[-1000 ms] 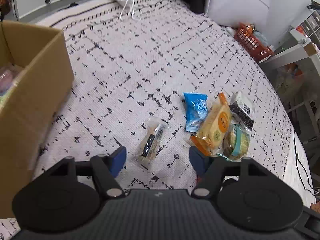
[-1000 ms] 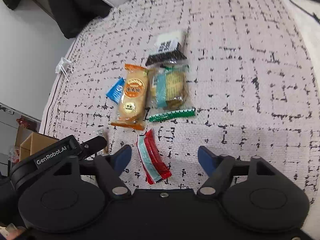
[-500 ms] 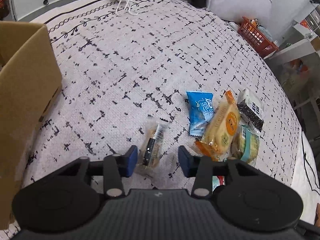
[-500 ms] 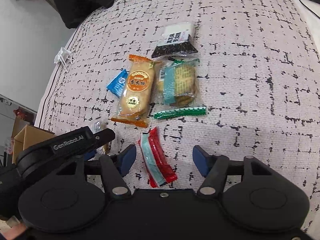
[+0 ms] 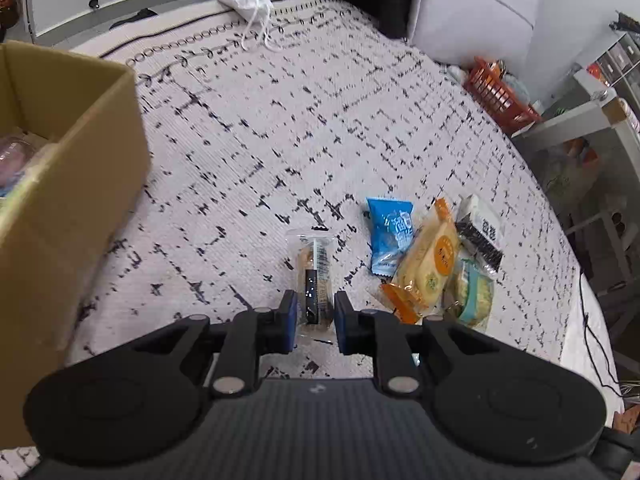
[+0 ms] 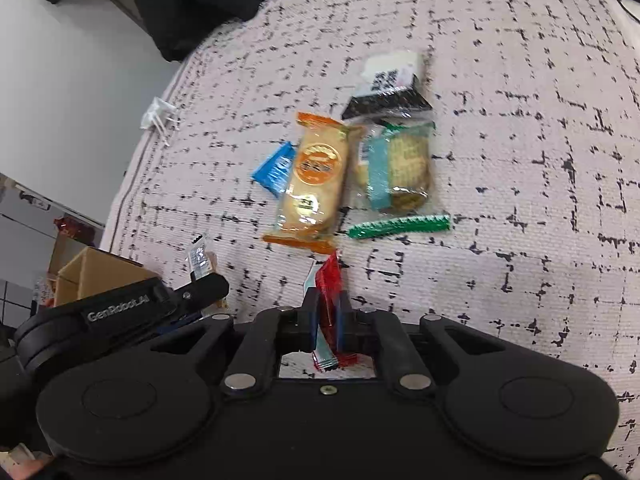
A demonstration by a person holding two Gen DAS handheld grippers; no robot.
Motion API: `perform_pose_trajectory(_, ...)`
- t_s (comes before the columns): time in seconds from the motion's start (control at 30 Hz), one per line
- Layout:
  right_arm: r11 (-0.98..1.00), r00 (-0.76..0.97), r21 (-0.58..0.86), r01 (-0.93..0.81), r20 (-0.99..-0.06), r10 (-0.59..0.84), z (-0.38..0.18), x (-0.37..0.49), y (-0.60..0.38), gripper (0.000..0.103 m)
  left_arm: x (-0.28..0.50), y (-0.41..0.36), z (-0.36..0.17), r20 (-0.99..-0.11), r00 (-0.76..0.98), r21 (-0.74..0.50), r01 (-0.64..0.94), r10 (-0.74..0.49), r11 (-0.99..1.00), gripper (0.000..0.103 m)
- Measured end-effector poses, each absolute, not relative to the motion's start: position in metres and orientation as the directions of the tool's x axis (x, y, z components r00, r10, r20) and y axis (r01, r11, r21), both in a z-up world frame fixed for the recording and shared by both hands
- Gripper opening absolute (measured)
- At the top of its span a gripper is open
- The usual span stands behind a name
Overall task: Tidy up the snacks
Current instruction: 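Grasp the clear stick packet with the left tool while the right tool grasps the red-and-white stick, then carry both stick packets over the box with both tools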
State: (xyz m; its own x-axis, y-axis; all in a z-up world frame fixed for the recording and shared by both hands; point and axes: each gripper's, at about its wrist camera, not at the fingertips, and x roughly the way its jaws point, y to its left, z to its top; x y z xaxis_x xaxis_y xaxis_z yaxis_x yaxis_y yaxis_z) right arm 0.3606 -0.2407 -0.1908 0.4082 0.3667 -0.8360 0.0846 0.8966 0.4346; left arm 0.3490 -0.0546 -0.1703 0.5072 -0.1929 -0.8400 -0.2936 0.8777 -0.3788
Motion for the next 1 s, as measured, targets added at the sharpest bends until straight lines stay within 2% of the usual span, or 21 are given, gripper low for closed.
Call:
perform_pose_trajectory(0.6,0.862,0.501,0.506,-0.017,-0.742,0.445,-0.146,0.341,-0.223,0.005,0.307,-0.028,-0.116,-0.791,0.575,-0.423,-0.267,-0.21,0.866,0.018)
perform_pose_trajectory(1.0,0.877,0.544,0.474,-0.077,-0.717,0.435,-0.114,0.327,-0.185,0.005,0.278,0.013,-0.083,-0.754,0.626,-0.443,-0.26,-0.199,0.858,0.019)
